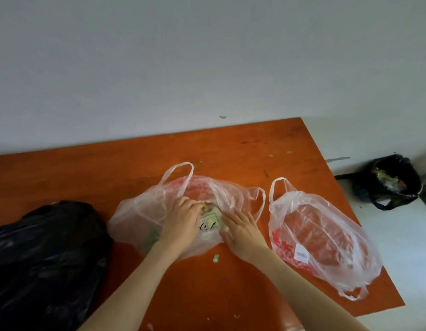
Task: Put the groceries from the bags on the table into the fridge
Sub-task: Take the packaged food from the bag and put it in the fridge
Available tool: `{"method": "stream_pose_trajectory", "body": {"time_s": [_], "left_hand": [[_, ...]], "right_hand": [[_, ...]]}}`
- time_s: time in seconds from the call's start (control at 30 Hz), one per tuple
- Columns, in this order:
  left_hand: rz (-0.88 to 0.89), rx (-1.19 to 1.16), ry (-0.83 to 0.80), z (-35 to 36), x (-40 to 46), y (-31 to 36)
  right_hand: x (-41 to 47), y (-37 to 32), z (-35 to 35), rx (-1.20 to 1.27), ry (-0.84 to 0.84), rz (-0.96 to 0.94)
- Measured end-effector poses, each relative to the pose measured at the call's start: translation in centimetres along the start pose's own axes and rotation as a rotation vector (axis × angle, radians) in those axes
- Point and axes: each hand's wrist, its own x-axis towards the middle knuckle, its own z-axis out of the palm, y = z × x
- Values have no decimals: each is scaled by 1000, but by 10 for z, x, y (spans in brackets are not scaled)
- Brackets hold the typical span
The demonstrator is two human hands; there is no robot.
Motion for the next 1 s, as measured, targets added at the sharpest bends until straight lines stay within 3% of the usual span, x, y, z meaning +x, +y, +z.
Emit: {"method": "stream_pose_trajectory", "body": {"time_s": [0.23,0.37,0.6,0.8,1.0], "left_hand": [[-50,26,-236,30,30,-4],[-170,-139,-303,45,38,-9],[-362,-251,-129,48,48,-6],[-270,-138,-8,30,36,-12],[-260,-234,79,7,10,-20]], "right_hand": [[6,17,21,201,81,-25],[7,27,27,249,86,-8],[5,35,31,228,44,0],[2,37,29,248,47,45],[4,35,26,260,51,90]]}}
